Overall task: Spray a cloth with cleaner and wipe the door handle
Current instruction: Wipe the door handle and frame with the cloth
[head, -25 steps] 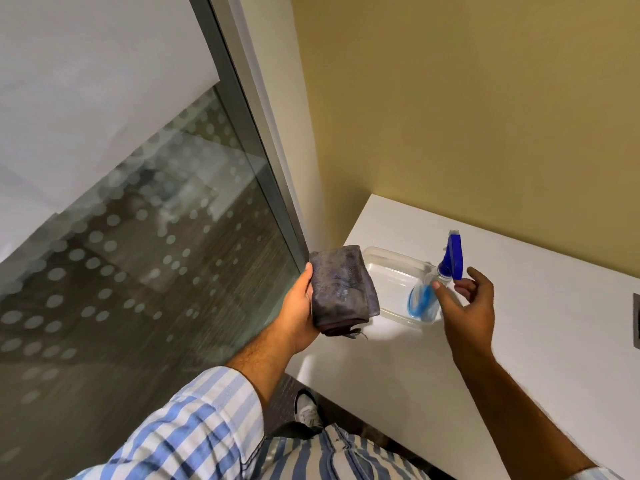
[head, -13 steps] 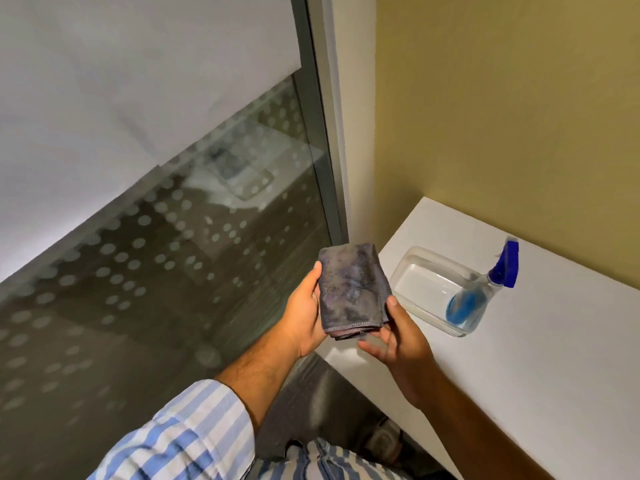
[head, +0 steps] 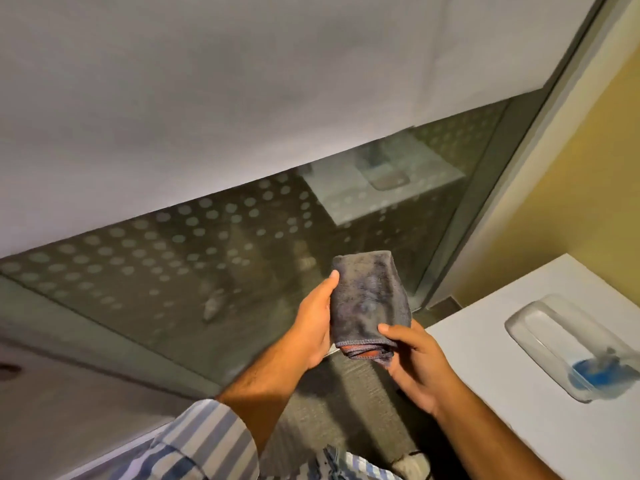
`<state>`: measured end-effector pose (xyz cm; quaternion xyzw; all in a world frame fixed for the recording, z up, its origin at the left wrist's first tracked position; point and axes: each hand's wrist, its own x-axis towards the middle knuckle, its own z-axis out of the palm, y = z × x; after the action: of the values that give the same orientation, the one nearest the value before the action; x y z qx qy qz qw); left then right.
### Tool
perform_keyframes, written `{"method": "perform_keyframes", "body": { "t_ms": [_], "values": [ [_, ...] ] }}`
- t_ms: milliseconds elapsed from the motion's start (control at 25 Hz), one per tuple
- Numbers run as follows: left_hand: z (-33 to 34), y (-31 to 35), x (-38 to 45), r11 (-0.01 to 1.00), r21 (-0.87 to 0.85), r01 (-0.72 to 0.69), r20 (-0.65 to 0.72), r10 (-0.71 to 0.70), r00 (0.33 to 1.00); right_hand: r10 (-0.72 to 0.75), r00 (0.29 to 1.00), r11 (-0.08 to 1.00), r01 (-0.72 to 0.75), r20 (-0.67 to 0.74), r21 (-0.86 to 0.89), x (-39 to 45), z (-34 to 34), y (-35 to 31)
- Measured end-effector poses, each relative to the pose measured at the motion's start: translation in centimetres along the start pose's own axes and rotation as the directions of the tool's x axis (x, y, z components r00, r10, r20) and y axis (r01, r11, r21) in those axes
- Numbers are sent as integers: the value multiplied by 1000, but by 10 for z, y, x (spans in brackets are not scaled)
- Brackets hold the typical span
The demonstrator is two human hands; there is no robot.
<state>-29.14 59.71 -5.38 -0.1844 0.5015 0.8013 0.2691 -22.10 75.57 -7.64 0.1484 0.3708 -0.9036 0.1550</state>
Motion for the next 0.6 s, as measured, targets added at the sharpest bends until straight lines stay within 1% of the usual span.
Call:
{"method": "perform_keyframes", "body": {
  "t_ms": [80, 200, 280, 440, 520, 600],
  "values": [
    [-60, 12, -28, 997, -16, -72, -32, 71, 997, 79, 996, 997, -80, 34, 7, 4, 42, 38],
    [-146, 27, -68, 984, -34, -176, -101, 172, 980, 150, 986, 989, -150, 67, -11, 7, 104, 96],
    [-190, 33, -90, 977, -35, -212, -145, 205, 968, 204, 974, 979, -203, 97, -22, 7, 133, 125],
    [-272, 39, -134, 953, -107, -283, -239, 252, 938, 351, 920, 936, -340, 175, -91, 11, 193, 178],
    [-302, 38, -151, 932, -152, -330, -294, 276, 915, 411, 881, 911, -392, 232, -126, 15, 216, 199],
    [-324, 36, -167, 913, -151, -380, -338, 313, 887, 470, 835, 883, -442, 287, -159, 24, 231, 217]
  ]
}}
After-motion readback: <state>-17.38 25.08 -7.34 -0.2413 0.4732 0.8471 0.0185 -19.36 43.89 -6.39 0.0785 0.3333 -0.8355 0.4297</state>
